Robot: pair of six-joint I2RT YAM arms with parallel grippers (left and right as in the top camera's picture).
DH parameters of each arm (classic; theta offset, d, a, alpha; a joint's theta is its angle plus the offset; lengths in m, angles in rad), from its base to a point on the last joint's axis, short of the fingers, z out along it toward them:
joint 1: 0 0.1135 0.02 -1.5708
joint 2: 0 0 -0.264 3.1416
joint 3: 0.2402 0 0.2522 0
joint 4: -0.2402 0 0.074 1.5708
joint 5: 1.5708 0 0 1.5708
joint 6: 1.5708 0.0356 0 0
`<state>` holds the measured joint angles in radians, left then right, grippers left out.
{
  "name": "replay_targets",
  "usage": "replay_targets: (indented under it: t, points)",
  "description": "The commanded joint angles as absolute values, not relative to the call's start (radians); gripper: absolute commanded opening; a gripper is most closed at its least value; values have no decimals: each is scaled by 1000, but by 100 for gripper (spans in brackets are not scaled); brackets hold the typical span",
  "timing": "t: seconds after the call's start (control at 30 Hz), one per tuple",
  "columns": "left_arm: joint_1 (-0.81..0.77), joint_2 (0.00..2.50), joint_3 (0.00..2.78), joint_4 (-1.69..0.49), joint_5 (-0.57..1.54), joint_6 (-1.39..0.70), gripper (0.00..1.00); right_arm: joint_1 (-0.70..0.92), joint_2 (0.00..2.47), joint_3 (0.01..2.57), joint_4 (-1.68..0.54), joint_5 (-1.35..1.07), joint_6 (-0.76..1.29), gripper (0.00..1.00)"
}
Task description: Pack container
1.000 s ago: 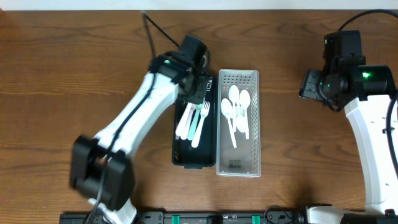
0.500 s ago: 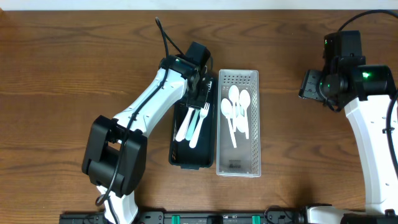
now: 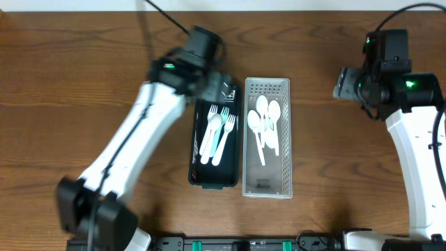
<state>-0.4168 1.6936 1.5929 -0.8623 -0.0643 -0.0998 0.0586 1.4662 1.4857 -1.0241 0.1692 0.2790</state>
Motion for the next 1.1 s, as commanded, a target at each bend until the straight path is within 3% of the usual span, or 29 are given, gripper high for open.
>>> replay_targets:
  t: [0.0, 0.07, 0.13, 0.3, 0.57, 0.8, 1.07]
  points:
    - [-308, 1659, 1614, -827, -136, -87, 98, 73, 1484, 1483, -911, 176, 186, 78]
    - [-239, 1662, 1614, -787, -136, -87, 98, 83, 1511, 1483, -834, 175, 133, 81]
    - [-185, 1665, 1614, -753, -136, -87, 98, 93, 1555, 1483, -756, 163, 76, 99]
    - [-81, 1665, 1614, -682, -136, -87, 98, 92, 1639, 1483, -570, 173, 72, 99]
    - [9, 1630, 1595, -793, -136, -94, 98, 87, 1589, 1483, -619, 175, 32, 99]
    - [10, 1422, 1439, -745, -136, -109, 98, 85, 1397, 1400, -669, 176, 107, 99]
    - [-2, 1053, 1048, -583, -136, -109, 98, 93, 992, 960, -586, 190, 120, 99]
